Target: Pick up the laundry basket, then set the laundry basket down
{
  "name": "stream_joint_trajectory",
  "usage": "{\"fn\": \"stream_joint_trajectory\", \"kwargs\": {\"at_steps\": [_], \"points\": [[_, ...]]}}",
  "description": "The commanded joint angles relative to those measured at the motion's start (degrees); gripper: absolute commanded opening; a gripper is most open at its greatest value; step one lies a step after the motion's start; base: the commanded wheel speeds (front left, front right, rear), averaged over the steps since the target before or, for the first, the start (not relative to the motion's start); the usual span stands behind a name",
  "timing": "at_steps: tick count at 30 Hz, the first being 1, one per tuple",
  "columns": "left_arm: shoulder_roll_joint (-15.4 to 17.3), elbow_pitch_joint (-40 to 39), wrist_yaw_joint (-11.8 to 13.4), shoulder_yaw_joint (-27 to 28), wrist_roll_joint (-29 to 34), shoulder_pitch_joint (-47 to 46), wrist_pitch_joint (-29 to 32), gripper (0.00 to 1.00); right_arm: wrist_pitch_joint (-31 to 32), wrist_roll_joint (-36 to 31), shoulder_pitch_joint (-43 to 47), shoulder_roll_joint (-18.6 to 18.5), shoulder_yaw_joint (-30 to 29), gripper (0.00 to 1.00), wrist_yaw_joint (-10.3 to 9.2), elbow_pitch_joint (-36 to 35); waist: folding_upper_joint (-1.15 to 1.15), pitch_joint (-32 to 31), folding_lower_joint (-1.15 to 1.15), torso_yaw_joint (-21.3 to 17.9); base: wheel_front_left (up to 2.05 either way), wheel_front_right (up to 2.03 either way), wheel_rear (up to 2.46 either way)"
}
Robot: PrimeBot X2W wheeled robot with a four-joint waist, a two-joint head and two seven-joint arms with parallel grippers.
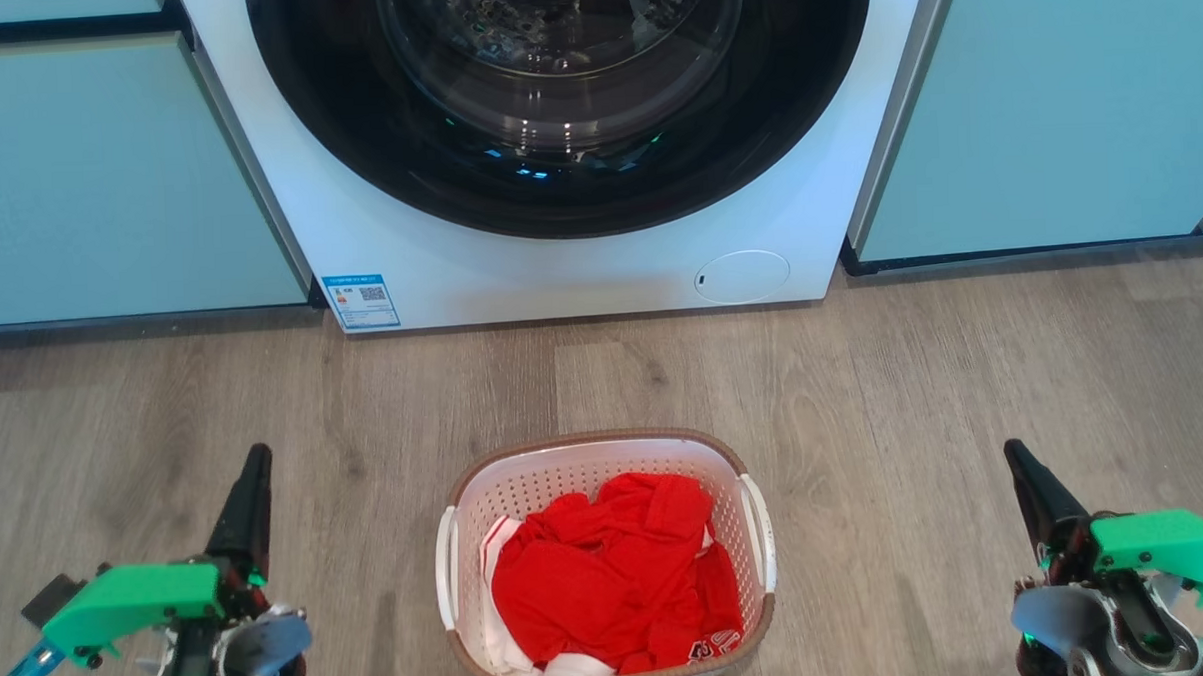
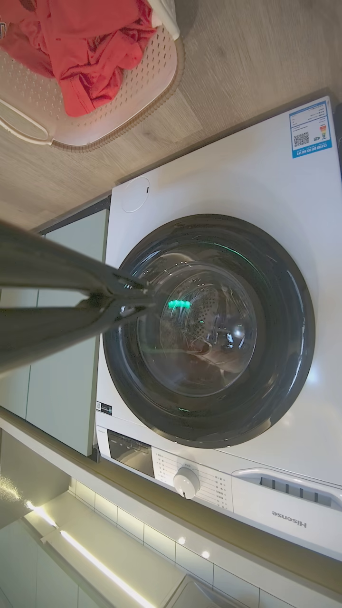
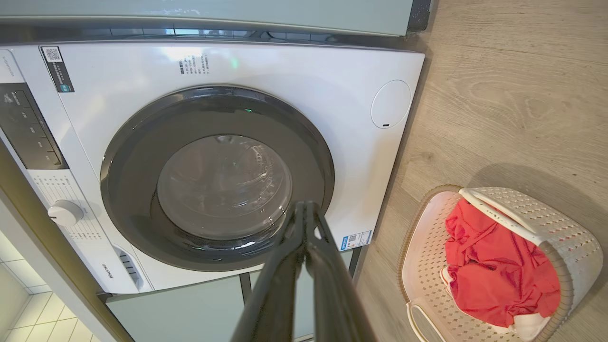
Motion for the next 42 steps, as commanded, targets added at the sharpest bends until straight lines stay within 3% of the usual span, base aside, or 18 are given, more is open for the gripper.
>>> {"fn": "stream_joint_trajectory", "kwargs": {"at_steps": [1,42], "points": [[0.48,-1.94,-0.4,2.24,-1.19,-3.57,0.45,0.0,0.62,1.29,-3.62,-0.64,0.72,0.0,0.24,-2.16,0.0,0.01,0.0,-0.01,0.0,0.0,0.0],[0.35,-1.94,-0.4,2.43,-1.03,-3.58,0.6,0.0,1.17,0.72,-3.68,-0.16,0.04,0.0,0.24,-2.12,0.0,0.01,0.0,-0.01,0.0,0.0,0.0]]}}
